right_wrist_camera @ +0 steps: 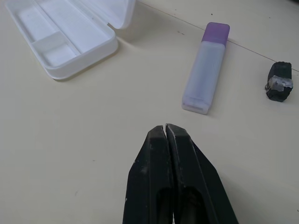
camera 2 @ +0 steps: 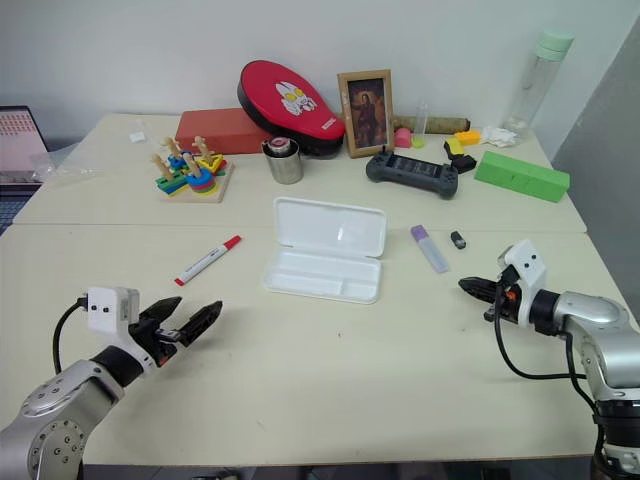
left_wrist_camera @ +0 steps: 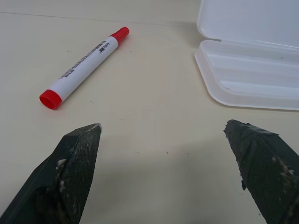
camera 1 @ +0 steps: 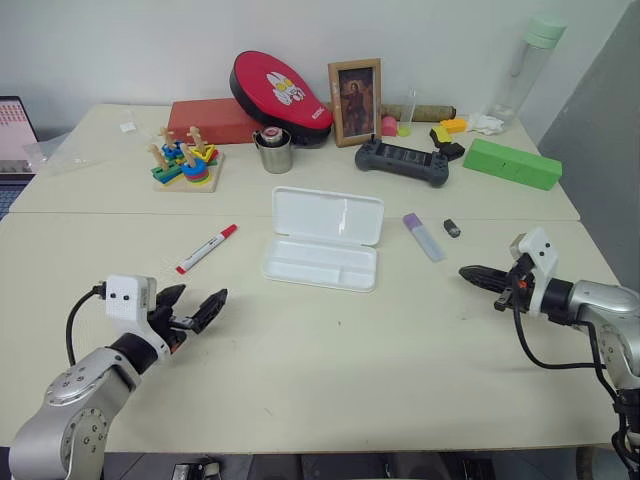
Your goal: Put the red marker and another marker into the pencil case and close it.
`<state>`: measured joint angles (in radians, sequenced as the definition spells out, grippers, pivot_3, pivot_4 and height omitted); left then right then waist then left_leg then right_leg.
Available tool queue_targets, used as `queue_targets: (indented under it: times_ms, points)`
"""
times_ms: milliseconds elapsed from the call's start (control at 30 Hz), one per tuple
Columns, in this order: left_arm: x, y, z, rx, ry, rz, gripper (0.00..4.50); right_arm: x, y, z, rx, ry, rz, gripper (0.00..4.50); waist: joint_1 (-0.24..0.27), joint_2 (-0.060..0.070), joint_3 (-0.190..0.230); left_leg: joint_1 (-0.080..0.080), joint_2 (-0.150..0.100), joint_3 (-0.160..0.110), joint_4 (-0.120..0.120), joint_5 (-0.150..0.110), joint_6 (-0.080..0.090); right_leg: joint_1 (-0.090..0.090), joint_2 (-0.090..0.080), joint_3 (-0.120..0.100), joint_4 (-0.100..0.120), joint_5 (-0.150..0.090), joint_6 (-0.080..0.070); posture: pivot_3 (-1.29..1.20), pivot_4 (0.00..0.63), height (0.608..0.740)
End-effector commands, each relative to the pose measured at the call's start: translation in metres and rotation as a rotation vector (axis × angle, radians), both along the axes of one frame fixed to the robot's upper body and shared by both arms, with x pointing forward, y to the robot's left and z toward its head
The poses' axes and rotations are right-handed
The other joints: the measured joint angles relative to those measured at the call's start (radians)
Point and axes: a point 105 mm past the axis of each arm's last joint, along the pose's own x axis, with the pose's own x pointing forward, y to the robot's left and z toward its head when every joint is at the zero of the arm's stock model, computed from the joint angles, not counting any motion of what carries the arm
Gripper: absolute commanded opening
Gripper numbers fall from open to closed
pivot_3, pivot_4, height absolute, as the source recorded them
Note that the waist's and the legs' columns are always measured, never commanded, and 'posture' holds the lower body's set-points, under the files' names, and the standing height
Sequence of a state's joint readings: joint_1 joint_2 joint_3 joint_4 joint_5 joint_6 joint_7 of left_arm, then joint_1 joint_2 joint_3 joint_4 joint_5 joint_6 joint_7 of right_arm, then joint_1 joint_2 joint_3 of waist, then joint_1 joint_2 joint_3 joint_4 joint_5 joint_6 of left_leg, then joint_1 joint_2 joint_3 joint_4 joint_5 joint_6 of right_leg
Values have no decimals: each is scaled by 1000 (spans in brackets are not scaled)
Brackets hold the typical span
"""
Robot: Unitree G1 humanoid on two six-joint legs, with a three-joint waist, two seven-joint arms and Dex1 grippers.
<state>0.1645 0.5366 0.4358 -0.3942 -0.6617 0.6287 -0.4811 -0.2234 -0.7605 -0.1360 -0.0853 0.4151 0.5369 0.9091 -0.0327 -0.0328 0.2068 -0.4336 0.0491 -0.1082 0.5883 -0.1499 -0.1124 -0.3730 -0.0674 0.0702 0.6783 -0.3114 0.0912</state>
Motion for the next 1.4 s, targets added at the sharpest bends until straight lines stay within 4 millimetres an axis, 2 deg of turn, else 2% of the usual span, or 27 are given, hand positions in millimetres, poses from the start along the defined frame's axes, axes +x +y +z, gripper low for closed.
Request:
queue_targets:
  times_ms: [33, 1133, 1300, 1400]
  points:
    - [-2, 0, 14, 18, -44, -11, 4500, 1, 5, 13, 10, -48, 14, 31, 0, 0, 0, 0, 0, 0, 0, 0, 0, 0, 0, 0, 0, 0, 0, 0, 150, 740]
    - [-3, 2, 16, 68, -24, -48, 4500, 3, 9, 15, -8, -56, 40, 31, 0, 0, 0, 0, 0, 0, 0, 0, 0, 0, 0, 0, 0, 0, 0, 0, 150, 740]
    - [-16, -8, 30, 92, -5, -187, 4500, 0, 21, 21, -21, -49, 102, 31, -1, 0, 0, 0, 0, 0, 0, 0, 0, 0, 0, 0, 0, 0, 0, 0, 150, 740]
    - [-21, -2, 37, 134, 47, -221, 4500, 0, 28, 27, -20, -57, 141, 31, -1, 1, 0, 0, 0, 0, 0, 0, 0, -1, 0, 0, 0, 0, -1, 0, 150, 740]
